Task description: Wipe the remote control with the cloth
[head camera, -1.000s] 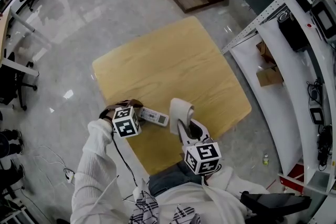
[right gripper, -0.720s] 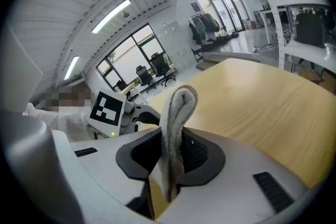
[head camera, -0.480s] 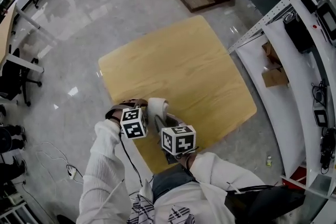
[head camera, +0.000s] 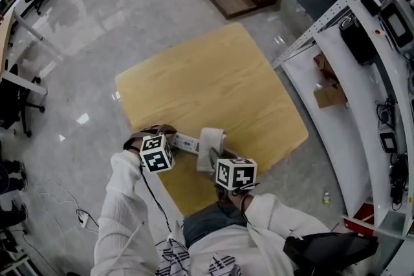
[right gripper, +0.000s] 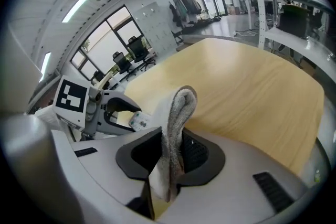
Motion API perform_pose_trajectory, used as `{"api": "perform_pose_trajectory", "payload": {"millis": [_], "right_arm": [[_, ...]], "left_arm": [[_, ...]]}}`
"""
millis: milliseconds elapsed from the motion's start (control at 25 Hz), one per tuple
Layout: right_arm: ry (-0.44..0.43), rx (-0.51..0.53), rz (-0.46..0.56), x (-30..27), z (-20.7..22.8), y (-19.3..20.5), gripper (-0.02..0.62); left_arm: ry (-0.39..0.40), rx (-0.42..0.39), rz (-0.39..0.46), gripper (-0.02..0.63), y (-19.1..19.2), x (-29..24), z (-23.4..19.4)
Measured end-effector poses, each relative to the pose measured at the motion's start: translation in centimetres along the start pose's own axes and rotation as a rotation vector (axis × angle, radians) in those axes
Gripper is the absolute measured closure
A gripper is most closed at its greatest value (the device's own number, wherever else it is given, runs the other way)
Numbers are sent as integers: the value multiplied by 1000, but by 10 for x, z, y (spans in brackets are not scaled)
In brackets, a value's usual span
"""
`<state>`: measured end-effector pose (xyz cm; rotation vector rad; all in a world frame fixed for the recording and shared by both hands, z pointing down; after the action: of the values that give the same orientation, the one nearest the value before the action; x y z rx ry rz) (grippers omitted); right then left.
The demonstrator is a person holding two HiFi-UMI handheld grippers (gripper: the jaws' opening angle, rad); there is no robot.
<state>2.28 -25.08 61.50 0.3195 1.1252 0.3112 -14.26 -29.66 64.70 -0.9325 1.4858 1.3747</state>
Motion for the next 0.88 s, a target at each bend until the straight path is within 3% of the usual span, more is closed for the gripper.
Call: {"api": "perform_pose_trajectory", "payload": {"millis": [80, 200, 360, 440, 640, 880], "right_arm": [[14, -32, 12, 17, 12, 1, 506], [-13, -1, 58, 35, 9, -11, 506], [-208, -10, 52, 23, -34, -33, 506], [-255, -20, 22, 4, -54, -37, 506], [-229, -11, -43, -31, -71, -31, 506], [-108, 78, -28, -39, -53, -22, 506]], "left_arm": [[-2, -8, -4, 357, 0, 0, 0], [6, -19, -12, 357, -2, 0, 0], [17, -33, -28, 357, -4, -1, 1], [16, -31, -33, 357, -3, 0, 2], [13, -26, -45, 357, -7, 0, 3], [22, -31, -62, 357, -7, -1, 2]]}}
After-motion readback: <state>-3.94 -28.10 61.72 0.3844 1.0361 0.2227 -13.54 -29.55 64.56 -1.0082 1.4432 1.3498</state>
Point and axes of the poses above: the fingertips, and each gripper's own axes: x backward along the fingers, z to its right, y out of its underside, the point moved 6 cm from there along x, backward along the fingers, and after that the axes turned 4 degrees about -z, right-handed, at the moved point
